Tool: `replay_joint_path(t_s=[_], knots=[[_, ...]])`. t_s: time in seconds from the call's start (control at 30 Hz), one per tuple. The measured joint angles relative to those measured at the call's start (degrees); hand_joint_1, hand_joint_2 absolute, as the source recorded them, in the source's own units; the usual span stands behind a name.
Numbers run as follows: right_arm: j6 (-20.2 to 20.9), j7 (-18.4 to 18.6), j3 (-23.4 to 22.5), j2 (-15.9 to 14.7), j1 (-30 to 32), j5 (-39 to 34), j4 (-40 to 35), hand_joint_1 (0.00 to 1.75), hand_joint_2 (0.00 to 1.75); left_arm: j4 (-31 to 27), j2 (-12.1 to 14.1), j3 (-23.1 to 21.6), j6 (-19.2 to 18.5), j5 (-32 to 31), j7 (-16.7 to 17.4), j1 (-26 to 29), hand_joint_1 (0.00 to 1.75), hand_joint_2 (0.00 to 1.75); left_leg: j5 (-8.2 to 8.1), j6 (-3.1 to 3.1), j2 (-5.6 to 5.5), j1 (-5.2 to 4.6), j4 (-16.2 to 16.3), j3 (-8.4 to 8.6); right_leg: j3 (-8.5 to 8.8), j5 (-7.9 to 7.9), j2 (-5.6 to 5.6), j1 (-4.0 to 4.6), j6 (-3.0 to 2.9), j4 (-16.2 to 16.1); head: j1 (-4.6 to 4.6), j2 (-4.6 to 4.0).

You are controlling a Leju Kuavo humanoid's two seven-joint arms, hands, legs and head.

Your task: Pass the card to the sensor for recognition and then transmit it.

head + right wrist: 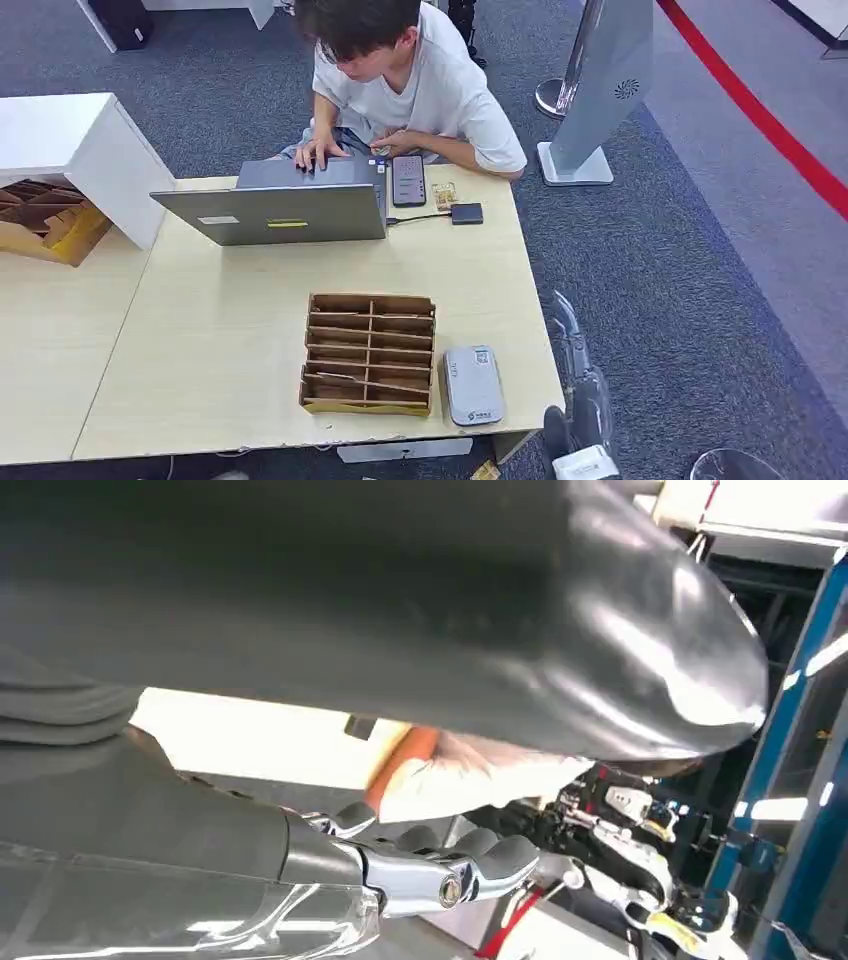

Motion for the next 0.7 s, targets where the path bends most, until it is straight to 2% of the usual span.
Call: replay_joint_path(t_s=[0.7], knots=[[-0.1,0.1,0.3,-0.1,0.2,-2.4,0.7,0.00,0.00,0.0,0.0,1.0,-0.6,0.3,0.4,0.0,0.00,0.00,0.00,0.00,0.00,0.00,0.0,0.00,0.01,0.00,0.00,0.00,0.00,0.0,0.02,0.00]])
